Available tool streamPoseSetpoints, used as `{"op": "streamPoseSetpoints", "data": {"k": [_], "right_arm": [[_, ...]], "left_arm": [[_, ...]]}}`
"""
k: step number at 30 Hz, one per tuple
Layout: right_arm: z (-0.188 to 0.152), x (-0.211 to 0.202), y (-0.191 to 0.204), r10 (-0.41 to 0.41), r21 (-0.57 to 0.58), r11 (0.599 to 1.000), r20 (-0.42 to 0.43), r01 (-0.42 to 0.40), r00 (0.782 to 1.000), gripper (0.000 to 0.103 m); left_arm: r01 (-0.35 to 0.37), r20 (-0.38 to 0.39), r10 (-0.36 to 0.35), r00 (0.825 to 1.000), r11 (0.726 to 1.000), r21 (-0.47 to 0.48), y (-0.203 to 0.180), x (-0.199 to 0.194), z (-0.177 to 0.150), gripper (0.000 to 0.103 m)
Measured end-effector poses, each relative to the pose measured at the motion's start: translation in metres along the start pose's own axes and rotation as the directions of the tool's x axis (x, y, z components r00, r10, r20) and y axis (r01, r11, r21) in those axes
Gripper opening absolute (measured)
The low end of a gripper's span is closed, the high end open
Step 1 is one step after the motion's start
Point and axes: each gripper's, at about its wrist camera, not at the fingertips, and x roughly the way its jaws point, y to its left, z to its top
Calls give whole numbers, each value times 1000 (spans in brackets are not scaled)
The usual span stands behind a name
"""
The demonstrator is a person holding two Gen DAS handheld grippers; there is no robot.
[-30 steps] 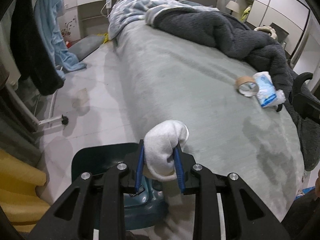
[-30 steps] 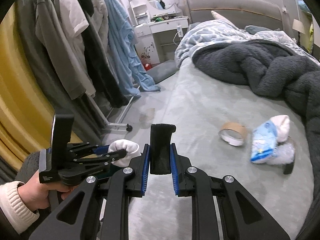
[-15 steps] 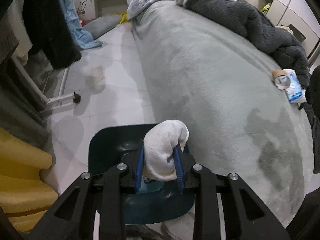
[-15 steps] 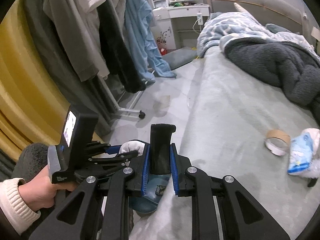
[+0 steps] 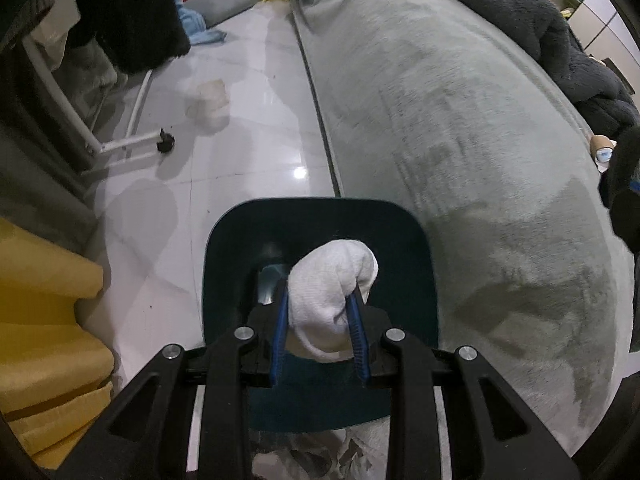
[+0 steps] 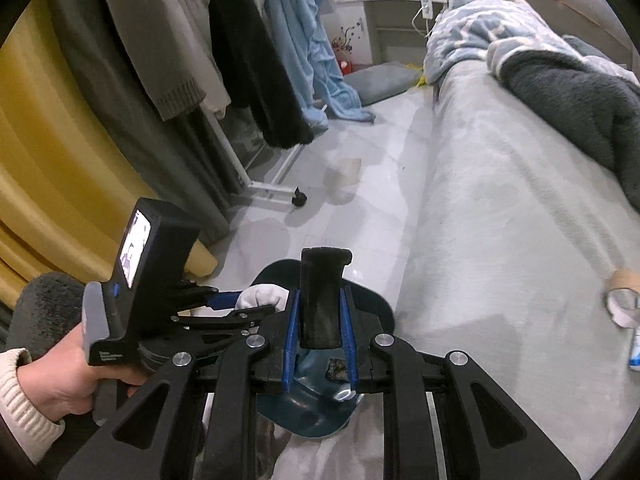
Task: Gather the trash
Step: 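Carry the sock and strap over the bin and open both tools, then withdraw both tools from the bin back toward the bed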
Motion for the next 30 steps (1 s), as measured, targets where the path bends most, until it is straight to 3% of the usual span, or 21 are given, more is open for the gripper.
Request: {"op": "streamPoseSetpoints", "data": {"k": [8, 11, 14, 16, 24, 30], "right_arm": [[3, 32, 12, 21, -4, 1000, -63, -22, 998, 20], [3, 41, 15, 24, -3, 1000, -80, -25, 997, 20], [1, 48, 15, 24, 1, 1000, -99, -24, 995, 20], [-2, 56, 15, 24, 5, 1000, -117, -23, 993, 20], [-16, 92, 22, 17, 0, 1000, -200, -18, 980, 20], [-25, 116, 22, 11, 7, 1000, -259, -9, 966, 20]], "left_arm": [[26, -68, -27, 997, 999, -26, 19, 12, -5, 33], [19, -78, -20, 997, 1000, -19, 24, 14, -6, 38], [24, -74, -26, 997, 999, -31, 29, 9, -9, 50], [31, -64, -34, 997, 999, -39, 32, 4, -10, 61], [38, 34, -36, 999, 998, -49, 45, -24, -5, 77], [79, 136, -70, 988, 995, -66, 56, -49, 2, 84]]}}
